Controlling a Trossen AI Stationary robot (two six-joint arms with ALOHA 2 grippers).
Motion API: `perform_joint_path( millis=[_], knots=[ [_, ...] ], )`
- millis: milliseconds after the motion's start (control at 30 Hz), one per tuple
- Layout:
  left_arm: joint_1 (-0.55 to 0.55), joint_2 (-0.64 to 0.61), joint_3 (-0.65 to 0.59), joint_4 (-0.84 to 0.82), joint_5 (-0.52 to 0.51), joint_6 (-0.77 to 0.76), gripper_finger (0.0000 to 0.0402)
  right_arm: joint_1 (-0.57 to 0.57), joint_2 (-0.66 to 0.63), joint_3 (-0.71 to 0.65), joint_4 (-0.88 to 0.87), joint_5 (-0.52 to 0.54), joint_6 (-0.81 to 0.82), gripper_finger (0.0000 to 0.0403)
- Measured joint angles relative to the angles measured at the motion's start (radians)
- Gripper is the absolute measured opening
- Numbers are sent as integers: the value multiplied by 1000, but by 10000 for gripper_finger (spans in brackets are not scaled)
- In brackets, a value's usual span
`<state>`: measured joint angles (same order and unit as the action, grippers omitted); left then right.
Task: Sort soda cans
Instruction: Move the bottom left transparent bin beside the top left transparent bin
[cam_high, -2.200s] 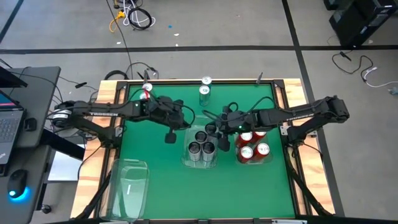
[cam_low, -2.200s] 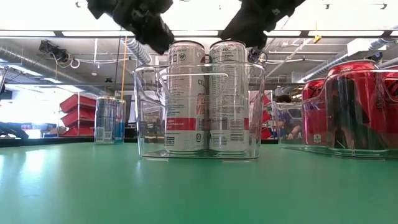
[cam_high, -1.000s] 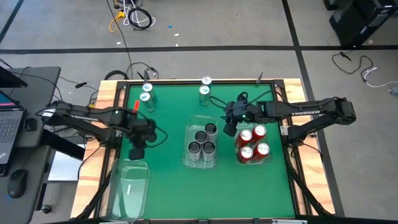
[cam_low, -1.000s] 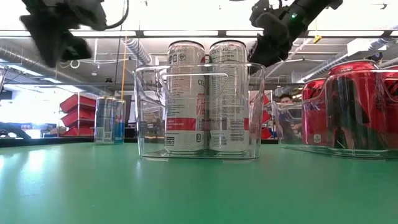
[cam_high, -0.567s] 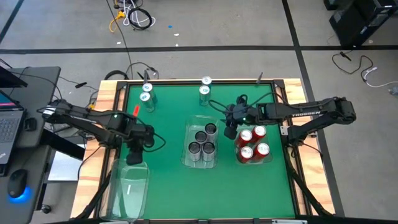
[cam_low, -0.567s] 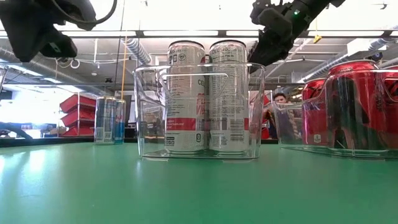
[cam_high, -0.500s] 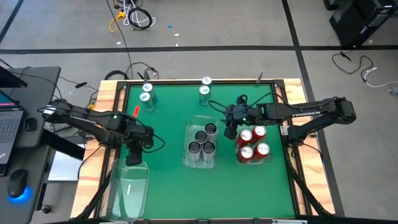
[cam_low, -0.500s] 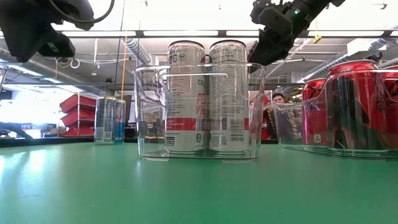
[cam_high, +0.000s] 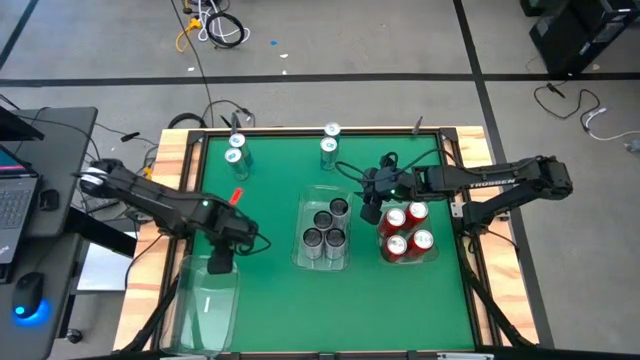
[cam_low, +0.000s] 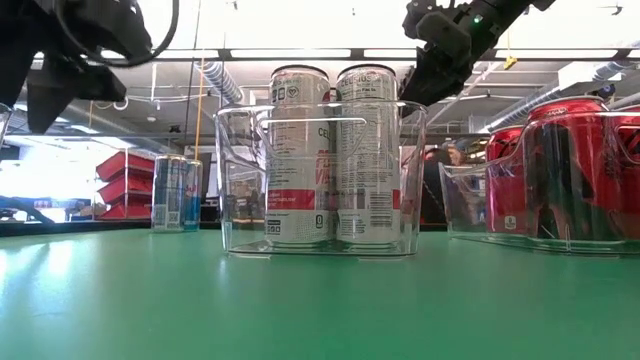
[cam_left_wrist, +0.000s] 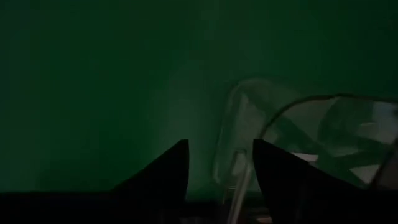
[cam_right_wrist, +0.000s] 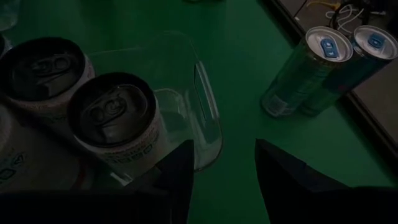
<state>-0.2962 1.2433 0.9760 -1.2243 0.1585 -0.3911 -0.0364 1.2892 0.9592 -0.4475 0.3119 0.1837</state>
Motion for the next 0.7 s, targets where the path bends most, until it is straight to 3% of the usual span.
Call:
perform_joint_path(
  millis=[700],
  knots=[
    [-21,38,86,-39,34,69,166,0,0,0,-11,0,0,156]
  ],
)
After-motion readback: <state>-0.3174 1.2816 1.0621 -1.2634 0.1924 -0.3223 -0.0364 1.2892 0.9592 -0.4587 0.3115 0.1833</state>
